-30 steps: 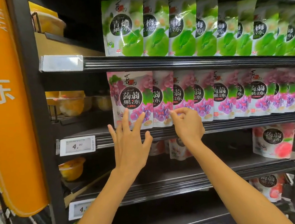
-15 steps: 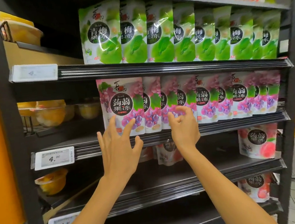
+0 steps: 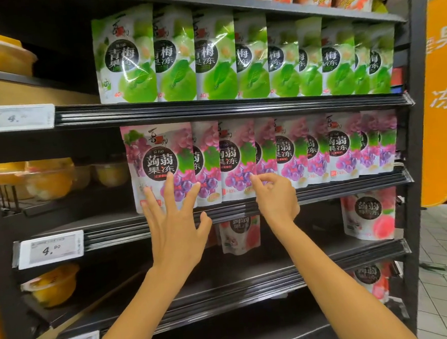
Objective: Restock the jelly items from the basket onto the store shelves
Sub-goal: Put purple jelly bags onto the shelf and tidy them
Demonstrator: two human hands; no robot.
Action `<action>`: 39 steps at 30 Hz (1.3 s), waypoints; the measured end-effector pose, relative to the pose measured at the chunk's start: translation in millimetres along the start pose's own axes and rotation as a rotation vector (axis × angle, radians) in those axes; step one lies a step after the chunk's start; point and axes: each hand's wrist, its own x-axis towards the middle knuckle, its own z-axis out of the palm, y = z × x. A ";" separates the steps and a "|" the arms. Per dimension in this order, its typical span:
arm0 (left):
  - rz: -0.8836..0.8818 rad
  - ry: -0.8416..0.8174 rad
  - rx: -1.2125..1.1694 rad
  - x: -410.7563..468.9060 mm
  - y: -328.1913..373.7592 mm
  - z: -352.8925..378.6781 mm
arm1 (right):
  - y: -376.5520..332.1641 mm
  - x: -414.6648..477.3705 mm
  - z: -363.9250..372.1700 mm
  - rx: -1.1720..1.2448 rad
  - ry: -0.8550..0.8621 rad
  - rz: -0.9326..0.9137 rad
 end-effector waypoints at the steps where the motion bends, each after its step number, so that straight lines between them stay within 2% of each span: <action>1: -0.004 0.001 0.002 0.1 1.0 0.8 | 1.6 0.6 -0.6 0.004 -0.016 -0.007; 3: -0.010 0.000 0.011 0.0 2.8 2.0 | 3.6 2.3 -2.2 0.015 -0.022 -0.010; 8: -0.028 -0.001 0.017 1.2 5.2 2.9 | 7.8 13.0 -13.4 0.062 0.103 0.056; 15: -0.040 -0.009 0.025 1.8 9.7 5.3 | 14.9 28.6 -18.0 0.042 0.065 0.126; 21: -0.046 -0.028 0.032 3.8 14.9 6.9 | 18.9 31.6 -23.0 0.086 0.119 0.166; 29: -0.029 0.001 0.030 -1.3 16.0 5.6 | 22.1 23.4 -29.1 0.155 0.105 0.109; 34: -0.003 0.057 -0.101 -18.9 24.7 3.2 | 21.4 -6.3 -25.0 0.267 0.032 0.006; 39: 0.059 0.180 -0.258 -52.6 26.7 8.7 | 37.6 -46.4 -20.4 0.385 -0.138 0.001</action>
